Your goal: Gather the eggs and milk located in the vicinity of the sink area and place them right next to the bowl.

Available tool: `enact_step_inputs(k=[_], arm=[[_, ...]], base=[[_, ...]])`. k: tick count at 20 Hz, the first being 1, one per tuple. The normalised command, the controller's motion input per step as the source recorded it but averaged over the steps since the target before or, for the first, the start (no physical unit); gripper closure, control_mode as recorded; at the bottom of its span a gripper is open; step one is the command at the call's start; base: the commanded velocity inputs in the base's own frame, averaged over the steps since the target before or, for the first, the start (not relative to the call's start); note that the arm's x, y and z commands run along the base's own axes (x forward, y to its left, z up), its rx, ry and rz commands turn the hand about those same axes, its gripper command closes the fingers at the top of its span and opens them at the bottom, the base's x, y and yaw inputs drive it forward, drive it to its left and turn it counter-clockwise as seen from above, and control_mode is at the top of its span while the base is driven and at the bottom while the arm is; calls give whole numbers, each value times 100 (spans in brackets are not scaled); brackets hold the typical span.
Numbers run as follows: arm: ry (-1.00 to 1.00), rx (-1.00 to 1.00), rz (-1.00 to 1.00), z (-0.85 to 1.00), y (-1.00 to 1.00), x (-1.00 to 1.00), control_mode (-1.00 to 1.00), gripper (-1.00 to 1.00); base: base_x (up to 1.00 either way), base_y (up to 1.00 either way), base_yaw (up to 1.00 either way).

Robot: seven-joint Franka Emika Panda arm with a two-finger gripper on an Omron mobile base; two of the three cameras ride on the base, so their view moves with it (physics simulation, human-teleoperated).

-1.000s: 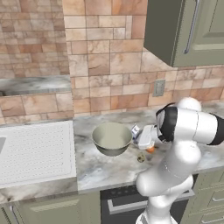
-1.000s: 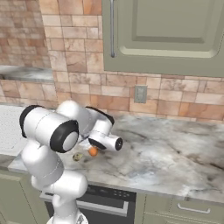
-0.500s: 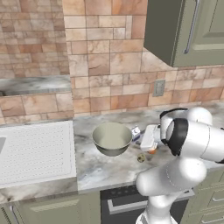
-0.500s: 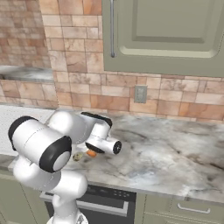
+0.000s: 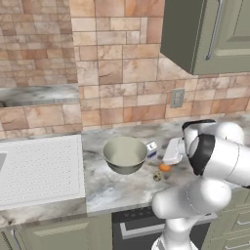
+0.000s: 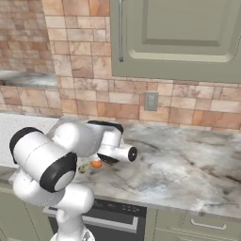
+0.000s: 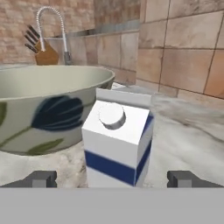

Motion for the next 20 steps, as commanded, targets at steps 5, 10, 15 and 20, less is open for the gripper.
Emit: enact_step_inputs(k=[5, 10, 15, 20], arm=[[13, 0, 0, 42, -10, -9, -100, -100], [1, 0, 0, 5, -13, -53, -100, -100], [-1, 0, 0, -16, -1, -63, -100, -100], [-1, 0, 0, -18, 0, -41, -100, -100]], base=[[0, 0, 0], [0, 0, 0], [0, 0, 0], [0, 0, 0]])
